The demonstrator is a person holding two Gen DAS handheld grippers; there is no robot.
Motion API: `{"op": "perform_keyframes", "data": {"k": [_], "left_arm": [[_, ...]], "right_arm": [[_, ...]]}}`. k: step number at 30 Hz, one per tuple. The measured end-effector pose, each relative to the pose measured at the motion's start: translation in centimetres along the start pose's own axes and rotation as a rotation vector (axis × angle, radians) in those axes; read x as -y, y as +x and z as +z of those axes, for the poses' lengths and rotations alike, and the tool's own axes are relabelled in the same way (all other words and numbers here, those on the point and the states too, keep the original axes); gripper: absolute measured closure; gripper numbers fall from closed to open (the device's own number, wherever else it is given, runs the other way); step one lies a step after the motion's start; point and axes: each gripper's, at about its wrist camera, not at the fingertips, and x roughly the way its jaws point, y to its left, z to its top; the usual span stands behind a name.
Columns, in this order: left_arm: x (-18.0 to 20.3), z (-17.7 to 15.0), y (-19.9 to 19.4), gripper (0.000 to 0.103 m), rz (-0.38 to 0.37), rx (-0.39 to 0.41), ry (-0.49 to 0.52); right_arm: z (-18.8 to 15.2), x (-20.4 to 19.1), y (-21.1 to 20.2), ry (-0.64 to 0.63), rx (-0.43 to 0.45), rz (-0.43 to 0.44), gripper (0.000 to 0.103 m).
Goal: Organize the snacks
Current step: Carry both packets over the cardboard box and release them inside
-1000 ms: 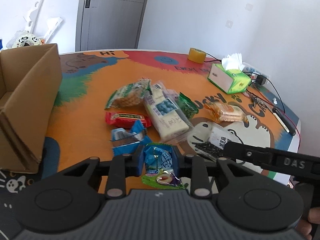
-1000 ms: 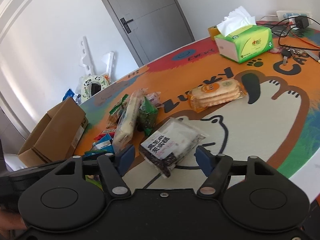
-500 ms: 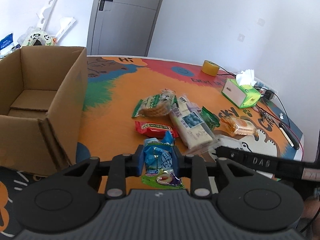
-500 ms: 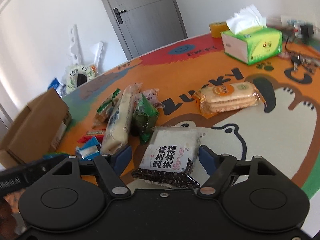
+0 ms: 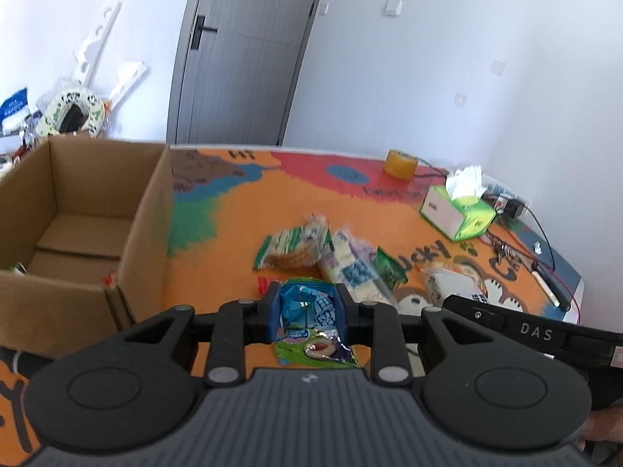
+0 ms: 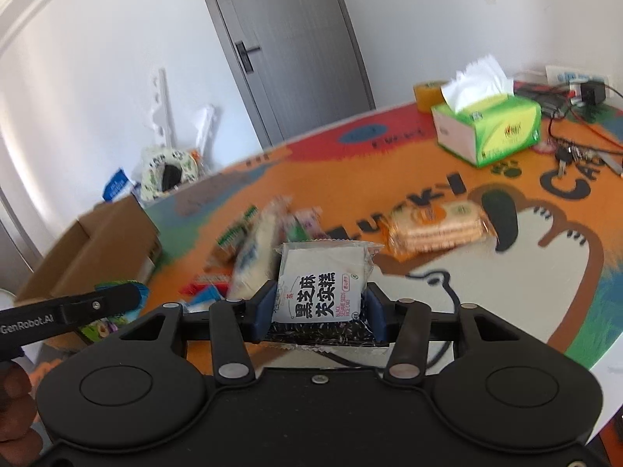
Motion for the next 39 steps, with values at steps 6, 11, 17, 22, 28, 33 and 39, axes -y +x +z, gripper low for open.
{"op": "perform_keyframes", "data": {"k": [6, 11, 17, 22, 28, 33, 39], "left_arm": [[-0.2, 1.3, -1.8, 0.076, 0.011, 0.057, 0.001], [-0.8, 2.3, -3.2, 0.076, 0.026, 0.099, -0.003], [-2.0, 3.2, -4.6, 0.076, 0.050, 0.139, -0.005], [-3.3, 3.7, -5.4, 0.076, 0.071, 0.163, -0.014], [-4.9, 3.9, -5.7, 0.076, 0.094, 0.175, -0.034], [-6.4, 4.0, -5.5, 0.076, 0.115, 0.173, -0.051], [-8.2, 4.2, -5.0, 0.076, 0.141, 0.167, -0.080]], "right_arm": [[0.8, -1.6, -1.2, -0.015, 0.040, 0.050, 0.055], [1.6, -3.3, -1.7, -0.030, 0.065, 0.087, 0.055], [2.2, -5.4, -1.8, -0.053, 0.081, 0.128, 0.055], [2.3, -7.0, -1.2, -0.066, 0.078, 0.153, 0.055], [2.6, -8.9, -0.4, -0.085, 0.079, 0.182, 0.055], [2.8, -10.7, 0.1, -0.093, 0.075, 0.207, 0.055], [3.1, -12.5, 1.1, -0.118, 0.069, 0.240, 0.055]]}}
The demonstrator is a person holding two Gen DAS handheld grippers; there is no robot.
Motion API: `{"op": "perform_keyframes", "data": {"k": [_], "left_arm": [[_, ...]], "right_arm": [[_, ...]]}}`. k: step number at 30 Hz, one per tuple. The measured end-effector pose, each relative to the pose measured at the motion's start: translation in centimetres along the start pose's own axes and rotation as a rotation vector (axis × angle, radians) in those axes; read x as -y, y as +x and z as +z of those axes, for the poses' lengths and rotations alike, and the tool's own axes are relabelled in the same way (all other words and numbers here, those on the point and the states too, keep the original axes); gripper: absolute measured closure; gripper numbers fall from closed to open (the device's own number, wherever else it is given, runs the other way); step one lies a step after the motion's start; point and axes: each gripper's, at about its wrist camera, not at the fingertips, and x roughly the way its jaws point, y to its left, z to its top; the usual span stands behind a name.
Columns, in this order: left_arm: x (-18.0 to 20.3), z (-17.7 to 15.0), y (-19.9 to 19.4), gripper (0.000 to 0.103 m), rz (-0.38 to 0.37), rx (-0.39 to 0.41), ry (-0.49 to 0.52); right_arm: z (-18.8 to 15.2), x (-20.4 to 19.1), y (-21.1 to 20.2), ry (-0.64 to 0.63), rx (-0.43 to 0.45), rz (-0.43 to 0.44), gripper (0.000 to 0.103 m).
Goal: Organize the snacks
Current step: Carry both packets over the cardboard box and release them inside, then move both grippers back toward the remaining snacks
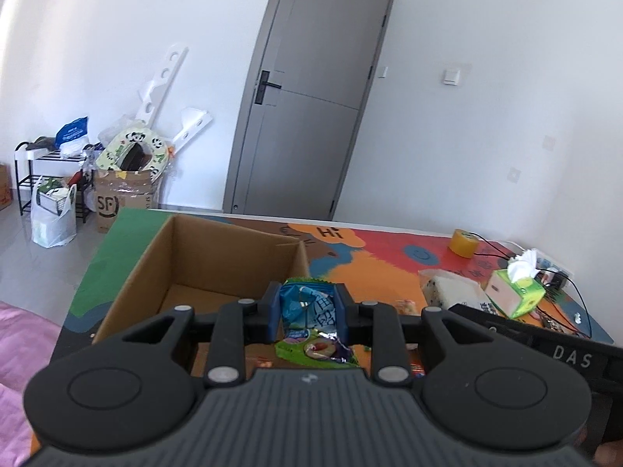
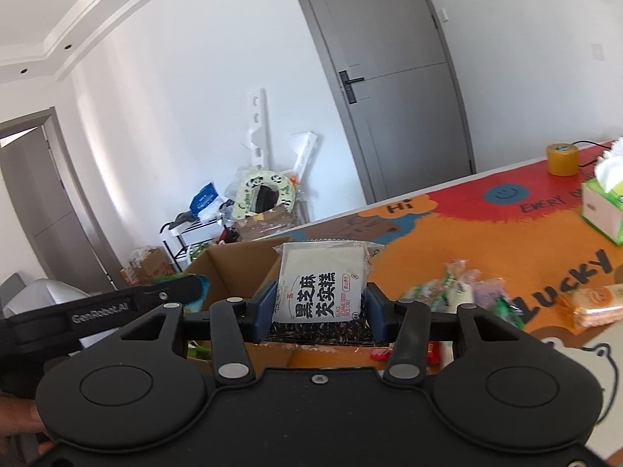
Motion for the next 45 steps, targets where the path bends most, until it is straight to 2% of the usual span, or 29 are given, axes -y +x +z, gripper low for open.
{"op": "perform_keyframes", "data": {"k": [12, 17, 24, 26, 27, 29, 34, 38, 45], "left_arm": [[-4.5, 0.5, 1.3, 0.075, 0.080, -0.002, -0.061], [-6.5, 0.9, 1.2, 0.063, 0.112, -0.011, -0.102], [-7.9, 1.6, -0.9, 0.046, 0.146, 0.018, -0.117], [-7.9, 1.5, -1.2, 0.042, 0.158, 0.016, -0.121], [-8.0, 1.5, -1.4, 0.039, 0.164, 0.012, -0.121], [-7.7, 1.3, -1.5, 0.033, 0.170, 0.010, -0.117], [-6.6, 1.0, -1.6, 0.023, 0.172, 0.017, -0.107], [-5.1, 0.7, -1.7, 0.015, 0.150, 0.019, -0.085], [-2.3, 0.3, -1.6, 0.011, 0.105, 0.012, -0.036]], "right_arm": [[0.4, -3.6, 3.5, -0.043, -0.038, 0.054, 0.056], [0.6, -5.6, 4.9, -0.061, -0.046, 0.084, 0.056], [1.0, -7.6, 6.2, -0.059, -0.056, 0.152, 0.055], [1.1, -7.9, 6.3, -0.057, -0.058, 0.169, 0.050], [1.1, -8.0, 6.1, -0.057, -0.052, 0.172, 0.040], [1.1, -7.9, 5.6, -0.057, -0.035, 0.164, 0.033], [0.9, -6.2, 4.2, -0.028, -0.039, 0.131, 0.033], [0.6, -4.6, 2.8, -0.017, -0.029, 0.096, 0.027], [0.2, -2.1, 0.7, 0.017, -0.017, 0.048, 0.019]]}}
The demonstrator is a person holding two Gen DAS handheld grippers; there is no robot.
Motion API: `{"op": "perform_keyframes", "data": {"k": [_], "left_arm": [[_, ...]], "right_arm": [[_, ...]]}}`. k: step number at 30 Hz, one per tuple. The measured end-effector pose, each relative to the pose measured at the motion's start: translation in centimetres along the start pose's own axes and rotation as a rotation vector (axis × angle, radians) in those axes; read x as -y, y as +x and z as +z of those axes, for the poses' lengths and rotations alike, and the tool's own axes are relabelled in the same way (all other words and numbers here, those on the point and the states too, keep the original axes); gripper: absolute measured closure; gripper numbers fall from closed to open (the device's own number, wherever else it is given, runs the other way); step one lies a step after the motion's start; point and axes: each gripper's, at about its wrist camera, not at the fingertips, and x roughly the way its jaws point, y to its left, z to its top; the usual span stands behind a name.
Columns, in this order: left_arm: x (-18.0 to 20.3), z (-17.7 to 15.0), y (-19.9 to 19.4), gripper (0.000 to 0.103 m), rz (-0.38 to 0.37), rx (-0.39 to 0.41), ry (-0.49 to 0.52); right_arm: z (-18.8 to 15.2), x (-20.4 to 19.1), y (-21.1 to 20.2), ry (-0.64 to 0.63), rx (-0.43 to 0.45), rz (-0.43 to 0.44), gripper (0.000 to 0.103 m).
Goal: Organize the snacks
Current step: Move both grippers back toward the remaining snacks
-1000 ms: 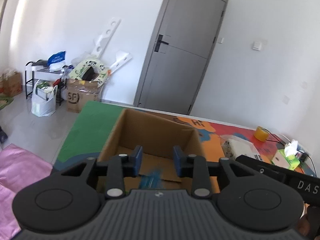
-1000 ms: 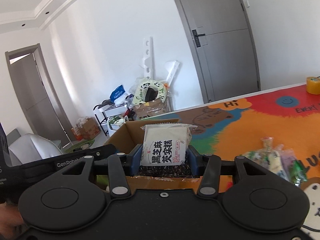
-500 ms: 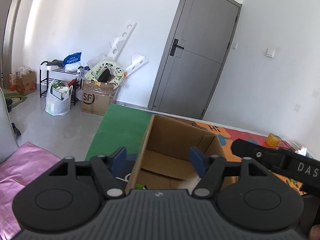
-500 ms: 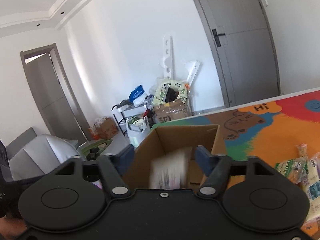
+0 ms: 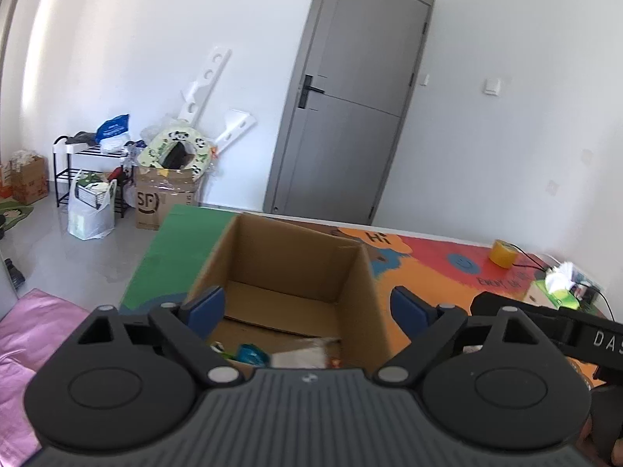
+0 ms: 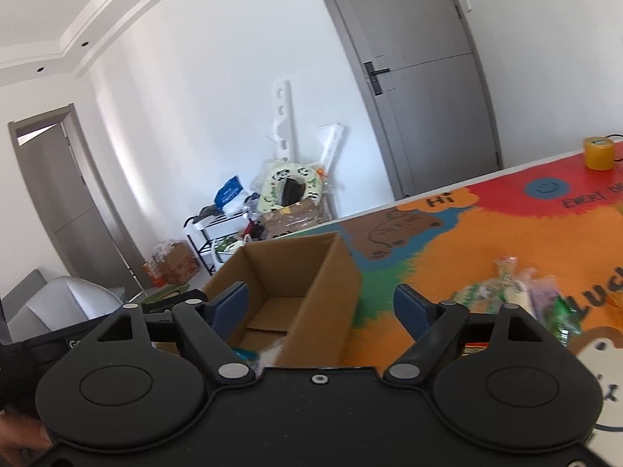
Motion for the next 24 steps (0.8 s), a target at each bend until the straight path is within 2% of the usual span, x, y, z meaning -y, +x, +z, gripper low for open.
{"op": "perform_keyframes", "data": {"k": [12, 24], "left_arm": [[3.2, -1.1, -0.6, 0.010, -0.039, -0.016, 0.031], [6.9, -2.7, -0.8, 0.010, -0.122, -0.043, 0.068]], "right_arm": [[-0.7, 2.7, -3.2, 0.024, 0.035, -0.061, 0.001], [-1.6, 5.9, -6.5, 0.051, 0.058, -0.136, 0.000]]}}
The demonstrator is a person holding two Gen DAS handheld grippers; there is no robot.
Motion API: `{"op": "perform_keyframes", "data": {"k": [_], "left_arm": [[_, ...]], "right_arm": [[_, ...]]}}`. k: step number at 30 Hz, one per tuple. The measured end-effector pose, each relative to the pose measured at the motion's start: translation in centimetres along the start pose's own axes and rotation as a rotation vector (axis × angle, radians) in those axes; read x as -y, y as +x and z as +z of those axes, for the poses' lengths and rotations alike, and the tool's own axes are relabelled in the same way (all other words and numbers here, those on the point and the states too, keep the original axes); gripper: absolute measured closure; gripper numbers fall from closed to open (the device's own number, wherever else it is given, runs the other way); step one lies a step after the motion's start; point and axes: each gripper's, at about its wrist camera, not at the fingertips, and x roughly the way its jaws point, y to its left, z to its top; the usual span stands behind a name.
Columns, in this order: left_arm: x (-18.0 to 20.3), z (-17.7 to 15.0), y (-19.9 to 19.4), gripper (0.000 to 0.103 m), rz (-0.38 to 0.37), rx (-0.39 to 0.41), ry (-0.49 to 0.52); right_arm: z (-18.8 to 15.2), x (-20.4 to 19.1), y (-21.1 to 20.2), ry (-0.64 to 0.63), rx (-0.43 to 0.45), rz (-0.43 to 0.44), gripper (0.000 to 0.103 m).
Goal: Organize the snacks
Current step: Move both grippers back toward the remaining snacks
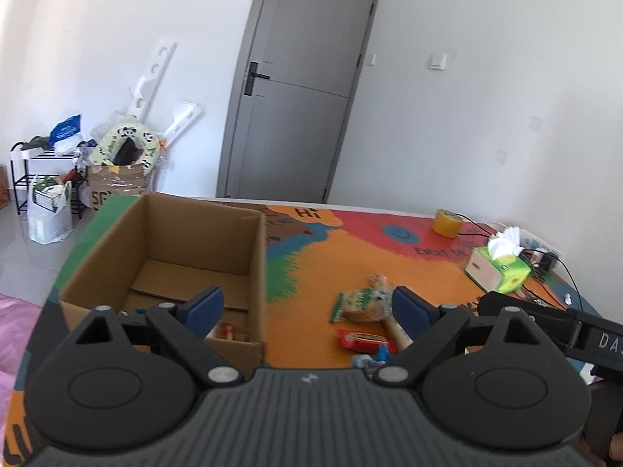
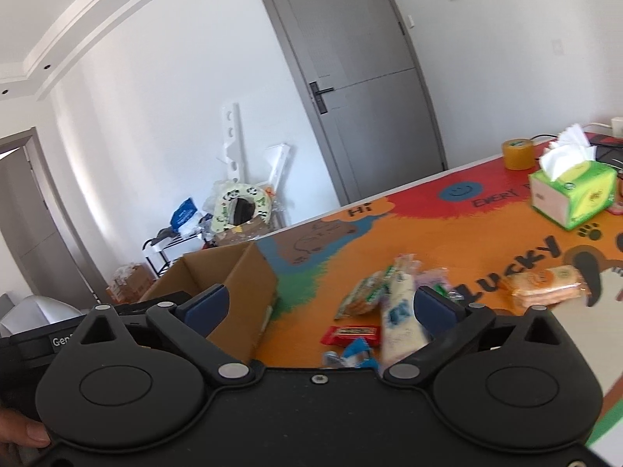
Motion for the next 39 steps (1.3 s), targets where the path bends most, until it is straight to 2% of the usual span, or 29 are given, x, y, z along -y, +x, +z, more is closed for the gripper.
{"op": "perform_keyframes", "data": {"k": [20, 39], "left_arm": [[5.5, -1.9, 2.6, 0.010, -0.075, -0.058, 0.062], [6.3, -4.4, 7.3, 0.013, -0.068, -0.147, 0.078]], "right_arm": [[-1.4, 6.7, -2.3, 0.095, 0.004, -0.108, 0.000], [-3.7, 10.1, 0.5, 0.148, -0.065, -0.121, 0.003]]}}
